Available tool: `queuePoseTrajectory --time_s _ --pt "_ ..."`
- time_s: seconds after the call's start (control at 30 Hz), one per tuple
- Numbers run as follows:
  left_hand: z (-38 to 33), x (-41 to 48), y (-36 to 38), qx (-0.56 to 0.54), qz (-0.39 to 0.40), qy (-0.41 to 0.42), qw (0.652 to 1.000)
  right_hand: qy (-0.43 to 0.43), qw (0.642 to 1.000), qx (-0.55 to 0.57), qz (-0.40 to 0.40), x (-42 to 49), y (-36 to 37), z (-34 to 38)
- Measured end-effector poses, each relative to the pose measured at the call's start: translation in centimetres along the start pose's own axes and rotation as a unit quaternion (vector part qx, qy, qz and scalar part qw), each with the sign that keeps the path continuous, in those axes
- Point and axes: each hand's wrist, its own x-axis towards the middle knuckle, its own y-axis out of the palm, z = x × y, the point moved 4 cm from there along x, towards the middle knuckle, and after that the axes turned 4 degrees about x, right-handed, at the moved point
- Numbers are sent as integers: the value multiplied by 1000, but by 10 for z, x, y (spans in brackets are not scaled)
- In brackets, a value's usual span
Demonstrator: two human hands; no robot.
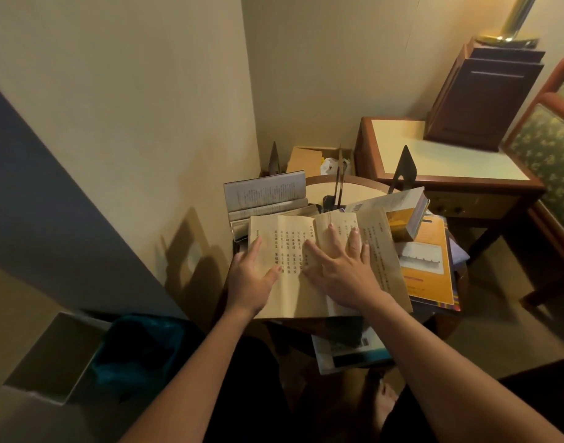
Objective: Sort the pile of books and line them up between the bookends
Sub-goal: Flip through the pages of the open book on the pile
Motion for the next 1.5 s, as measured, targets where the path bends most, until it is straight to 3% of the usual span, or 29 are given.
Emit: queuePoseTrajectory --time_s 0.07,0.13,0.2,0.37,0.5,0.63,0.77,1.17,1.37,1.5 --pt "-5 -1 2 159 -15 36 987 10 1000 -1 11 4 3 -4" --pt "-11 -3 7 286 -49 137 947 14 1000 3 14 5 6 -5" --pt "-15 0 16 338 -33 218 915 15 1000 11 12 6 7 -5" --pt "-24 31 22 390 -1 224 893 23 999 28 16 8 15 -8" --pt "-25 26 23 379 -6 209 901 21 999 28 14 9 16 -9" --pt "-11 -33 28 346 -35 215 913 20 999 29 4 9 18 -9" --pt "1 -71 31 349 -15 210 913 20 999 33 -3 9 20 -10" --pt "-36 38 28 393 5 169 904 25 999 39 16 10 18 -9" --pt "-12 -30 31 329 -46 180 926 21 999 34 6 9 20 -10" --pt "1 -72 39 313 -34 174 933 20 999 38 6 8 20 -10"
